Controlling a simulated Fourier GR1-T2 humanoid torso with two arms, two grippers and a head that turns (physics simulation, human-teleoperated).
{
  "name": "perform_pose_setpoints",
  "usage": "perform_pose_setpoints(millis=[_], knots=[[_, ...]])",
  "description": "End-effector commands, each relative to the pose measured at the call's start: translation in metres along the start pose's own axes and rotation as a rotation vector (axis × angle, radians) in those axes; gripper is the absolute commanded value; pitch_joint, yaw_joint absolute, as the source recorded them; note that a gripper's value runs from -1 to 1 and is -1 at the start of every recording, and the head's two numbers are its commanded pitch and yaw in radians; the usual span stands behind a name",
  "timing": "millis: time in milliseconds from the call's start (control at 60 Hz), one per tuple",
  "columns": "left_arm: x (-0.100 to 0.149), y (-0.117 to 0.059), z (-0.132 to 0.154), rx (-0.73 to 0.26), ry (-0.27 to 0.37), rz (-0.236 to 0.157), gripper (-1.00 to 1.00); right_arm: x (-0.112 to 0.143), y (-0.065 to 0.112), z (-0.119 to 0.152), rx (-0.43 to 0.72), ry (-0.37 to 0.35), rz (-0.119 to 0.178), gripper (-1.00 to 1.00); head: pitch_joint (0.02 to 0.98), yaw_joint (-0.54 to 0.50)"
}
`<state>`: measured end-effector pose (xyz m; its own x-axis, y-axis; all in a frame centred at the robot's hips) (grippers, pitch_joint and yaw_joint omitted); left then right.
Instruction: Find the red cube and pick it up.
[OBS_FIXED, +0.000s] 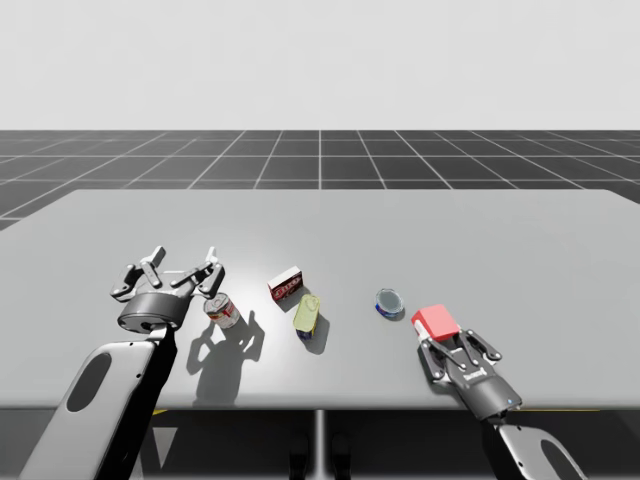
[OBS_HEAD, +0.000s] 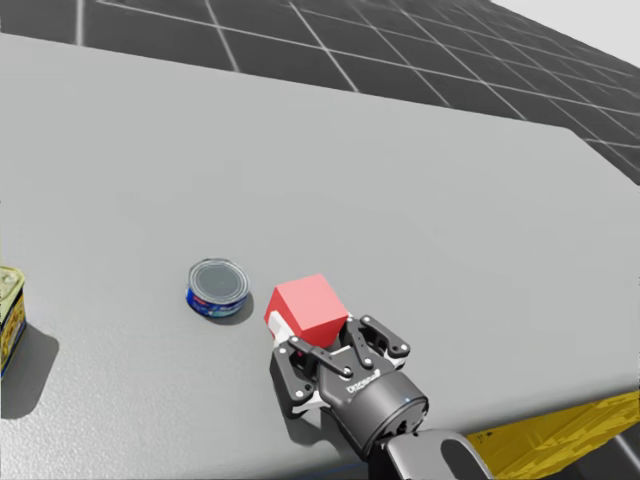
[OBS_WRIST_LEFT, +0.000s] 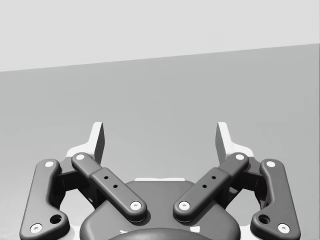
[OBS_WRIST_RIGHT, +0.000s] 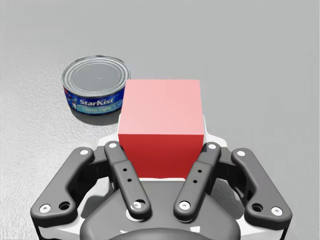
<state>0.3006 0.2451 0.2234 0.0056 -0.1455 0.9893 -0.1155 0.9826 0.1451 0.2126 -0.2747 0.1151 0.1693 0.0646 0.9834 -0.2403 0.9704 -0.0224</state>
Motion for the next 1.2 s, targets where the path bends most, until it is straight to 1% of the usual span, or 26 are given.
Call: perform_pose_setpoints(millis=[17, 83, 250, 400, 500, 667, 717, 850, 917, 1033, 1050, 1100, 1133, 1200], knots=[[-0.001, 0.0, 0.0, 0.0, 0.002, -0.003, -1.0, -0.013, -0.009, 0.006, -0.116, 0.033, -0.01, 1.0, 0.711, -0.48], [-0.001, 0.0, 0.0, 0.0, 0.003, -0.003, -1.0, -0.013, -0.009, 0.006, -0.116, 0.029, -0.004, 1.0, 0.666, -0.49], [-0.001, -0.001, 0.001, 0.001, 0.003, -0.003, -1.0, -0.015, -0.008, 0.006, -0.116, 0.018, -0.001, 1.0, 0.561, -0.51], [-0.001, -0.001, 0.001, 0.003, 0.002, -0.003, -1.0, -0.014, -0.007, 0.006, -0.115, 0.018, 0.007, 1.0, 0.491, -0.52], [-0.001, -0.001, 0.001, 0.007, 0.0, -0.003, -1.0, -0.008, -0.006, 0.007, -0.115, 0.006, 0.017, 1.0, 0.474, -0.52], [-0.001, 0.0, 0.0, 0.008, 0.0, 0.0, -1.0, 0.004, -0.003, 0.008, -0.109, -0.01, 0.036, 1.0, 0.475, -0.53], [-0.001, 0.001, 0.0, 0.008, 0.0, 0.001, -1.0, 0.01, -0.002, 0.008, -0.124, -0.02, 0.057, 1.0, 0.478, -0.53], [-0.001, 0.001, 0.0, 0.008, 0.0, 0.001, -1.0, 0.033, -0.002, 0.011, -0.127, -0.051, 0.066, 1.0, 0.486, -0.53], [0.0, 0.001, 0.0, 0.009, 0.001, 0.001, -1.0, 0.049, -0.002, 0.014, -0.118, -0.072, 0.062, 1.0, 0.489, -0.53], [0.0, 0.0, 0.0, 0.009, 0.001, 0.002, -1.0, 0.078, -0.001, 0.019, -0.119, -0.123, 0.085, 1.0, 0.49, -0.53], [0.0, 0.0, 0.0, 0.009, 0.0, 0.002, -1.0, 0.086, -0.001, 0.02, -0.119, -0.14, 0.094, 1.0, 0.49, -0.53], [0.0, 0.001, 0.0, 0.009, 0.0, 0.002, -1.0, 0.094, -0.001, 0.022, -0.119, -0.158, 0.1, 1.0, 0.491, -0.53], [0.0, 0.001, 0.0, 0.01, 0.0, 0.003, -1.0, 0.103, 0.0, 0.022, -0.12, -0.179, 0.113, 1.0, 0.492, -0.53], [0.0, 0.001, 0.0, 0.01, -0.001, 0.004, -1.0, 0.115, 0.001, 0.022, -0.122, -0.206, 0.124, 1.0, 0.492, -0.54]])
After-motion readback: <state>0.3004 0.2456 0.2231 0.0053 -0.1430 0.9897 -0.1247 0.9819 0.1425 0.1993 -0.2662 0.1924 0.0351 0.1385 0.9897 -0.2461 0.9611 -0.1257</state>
